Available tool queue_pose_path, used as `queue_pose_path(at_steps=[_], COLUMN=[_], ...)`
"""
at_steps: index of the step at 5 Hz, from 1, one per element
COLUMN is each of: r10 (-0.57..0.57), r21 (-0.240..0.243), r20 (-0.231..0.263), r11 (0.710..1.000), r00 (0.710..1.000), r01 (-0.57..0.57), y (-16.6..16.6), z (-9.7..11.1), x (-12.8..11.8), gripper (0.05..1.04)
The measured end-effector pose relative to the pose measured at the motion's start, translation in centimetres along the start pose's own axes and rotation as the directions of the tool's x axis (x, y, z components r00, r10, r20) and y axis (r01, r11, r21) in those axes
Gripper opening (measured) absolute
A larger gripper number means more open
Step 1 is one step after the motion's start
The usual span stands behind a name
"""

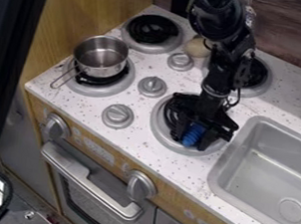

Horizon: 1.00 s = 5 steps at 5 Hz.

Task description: Move the blue fork to the left side of the stove

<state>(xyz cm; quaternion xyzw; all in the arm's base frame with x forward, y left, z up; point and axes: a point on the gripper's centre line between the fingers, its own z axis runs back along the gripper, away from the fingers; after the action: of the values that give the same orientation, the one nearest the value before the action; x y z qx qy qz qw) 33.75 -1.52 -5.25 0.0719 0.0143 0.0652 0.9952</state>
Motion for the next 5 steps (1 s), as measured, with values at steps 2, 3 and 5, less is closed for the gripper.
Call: queue_pose_path(at_steps=[2,3,5], r10=[-0.014,0.175,0.271], r21=[0.037,0.049,0.041], r20=[0.077,0.118,0.052], r11=[0.999,0.982,0.961], r00=[0.997,0.977,0.961], r01=[0.011,-0.182,-0.274], y=[0.7,6.0,11.8], z=[1.9,4.3,2.0], x=[1.3,3.9,6.8], gripper=[0.414,0.414,0.414])
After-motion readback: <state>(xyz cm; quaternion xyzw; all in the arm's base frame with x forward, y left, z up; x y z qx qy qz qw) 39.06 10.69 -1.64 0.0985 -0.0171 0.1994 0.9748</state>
